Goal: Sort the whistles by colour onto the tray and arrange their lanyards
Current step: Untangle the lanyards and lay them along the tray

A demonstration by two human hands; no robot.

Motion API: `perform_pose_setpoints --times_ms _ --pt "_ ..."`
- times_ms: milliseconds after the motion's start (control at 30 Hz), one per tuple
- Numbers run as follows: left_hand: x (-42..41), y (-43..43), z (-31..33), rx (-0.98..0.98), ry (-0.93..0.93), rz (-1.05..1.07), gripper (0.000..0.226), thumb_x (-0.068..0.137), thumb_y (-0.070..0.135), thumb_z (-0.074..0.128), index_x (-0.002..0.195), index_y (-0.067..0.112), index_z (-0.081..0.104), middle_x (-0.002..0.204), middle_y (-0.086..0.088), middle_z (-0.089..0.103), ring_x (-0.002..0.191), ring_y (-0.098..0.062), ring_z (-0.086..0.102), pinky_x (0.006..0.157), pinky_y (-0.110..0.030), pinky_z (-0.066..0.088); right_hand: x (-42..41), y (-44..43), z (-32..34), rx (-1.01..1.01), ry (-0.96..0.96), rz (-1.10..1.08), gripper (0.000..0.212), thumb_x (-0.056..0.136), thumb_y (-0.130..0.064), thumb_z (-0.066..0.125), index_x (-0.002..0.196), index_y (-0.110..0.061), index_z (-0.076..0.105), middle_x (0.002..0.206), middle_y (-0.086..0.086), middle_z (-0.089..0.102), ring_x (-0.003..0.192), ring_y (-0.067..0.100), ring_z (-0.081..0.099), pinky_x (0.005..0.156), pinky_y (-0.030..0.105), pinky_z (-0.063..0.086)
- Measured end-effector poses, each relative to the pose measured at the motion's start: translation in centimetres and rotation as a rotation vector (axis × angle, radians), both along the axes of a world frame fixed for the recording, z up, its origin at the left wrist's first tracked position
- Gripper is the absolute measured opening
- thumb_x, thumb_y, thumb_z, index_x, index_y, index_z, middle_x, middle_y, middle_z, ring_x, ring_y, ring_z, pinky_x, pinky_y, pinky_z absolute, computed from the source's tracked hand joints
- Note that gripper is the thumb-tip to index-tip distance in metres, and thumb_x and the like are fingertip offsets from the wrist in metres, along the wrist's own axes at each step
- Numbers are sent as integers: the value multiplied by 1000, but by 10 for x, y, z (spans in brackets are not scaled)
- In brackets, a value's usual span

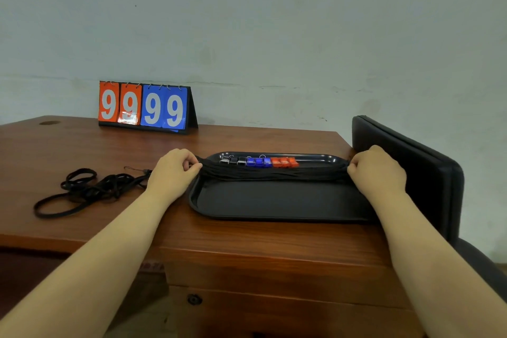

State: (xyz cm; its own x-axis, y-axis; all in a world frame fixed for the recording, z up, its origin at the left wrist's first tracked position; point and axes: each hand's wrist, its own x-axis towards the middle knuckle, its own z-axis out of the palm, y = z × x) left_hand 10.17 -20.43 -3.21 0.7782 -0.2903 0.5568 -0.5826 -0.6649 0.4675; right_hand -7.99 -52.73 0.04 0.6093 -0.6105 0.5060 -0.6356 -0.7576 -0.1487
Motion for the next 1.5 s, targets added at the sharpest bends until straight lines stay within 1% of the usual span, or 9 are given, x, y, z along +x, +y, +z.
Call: perform_pose_setpoints --times_ms 200,433,533,733,967,1133,1233,1400,1500 --pt "-31 8 17 113 -67 58 12 94 25 47 96 20 58 90 3 59 79 -15 55 66 -30 43 15 49 16 -199 134 293 24 96 -28 44 78 -19 57 76 -2 50 63 14 53 52 24 38" --pt "-34 87 13 114 -104 308 23 90 17 51 112 17 56 110 -2 60 99 -20 56 86 -39 49 58 176 20 -181 92 714 21 95 -26 42 87 -16 59 87 1 57 77 23 55 59 28 37" --pt "-31 116 4 138 -37 365 37 87 16 55 123 19 51 125 -3 53 115 -22 49 96 -41 40 80 226 12 -156 124 840 22 96 -26 41 94 -15 60 93 3 58 83 24 57 62 30 38" --pt "-22 108 -4 399 16 121 49 94 39 45 142 32 36 146 7 40 138 -13 29 115 -49 10 122 275 2 -103 170 866 22 96 -18 43 109 -13 59 108 8 59 99 28 57 71 32 40" --pt "-15 109 -5 366 62 205 32 94 33 42 115 23 65 127 4 56 118 -18 49 107 -49 25 158 284 7 -38 170 751 22 95 -12 45 112 -14 58 111 7 61 96 26 59 72 32 42" --pt "-16 111 -6 347 17 205 26 93 30 46 104 23 68 115 4 60 109 -19 53 100 -44 31 180 298 -1 146 290 764 33 93 -43 51 75 -16 55 81 2 62 75 21 60 71 34 52" --pt "-16 111 -6 356 9 209 23 92 29 47 100 22 67 111 3 60 107 -20 53 98 -43 32 183 309 -7 121 325 762 21 90 -33 60 79 -14 57 82 3 61 76 22 61 73 36 54" --pt "-18 109 -6 325 -2 290 33 91 51 44 81 21 51 88 4 54 90 -19 53 91 -44 33 179 306 -2 379 37 792 11 91 -18 55 94 -14 64 89 3 65 81 20 63 74 35 56" --pt "-17 107 -6 324 -39 344 44 87 65 40 93 22 52 93 5 55 91 -18 52 90 -43 34 171 300 13 618 -131 865 16 93 -21 56 95 -12 69 90 1 65 83 15 59 73 27 48"
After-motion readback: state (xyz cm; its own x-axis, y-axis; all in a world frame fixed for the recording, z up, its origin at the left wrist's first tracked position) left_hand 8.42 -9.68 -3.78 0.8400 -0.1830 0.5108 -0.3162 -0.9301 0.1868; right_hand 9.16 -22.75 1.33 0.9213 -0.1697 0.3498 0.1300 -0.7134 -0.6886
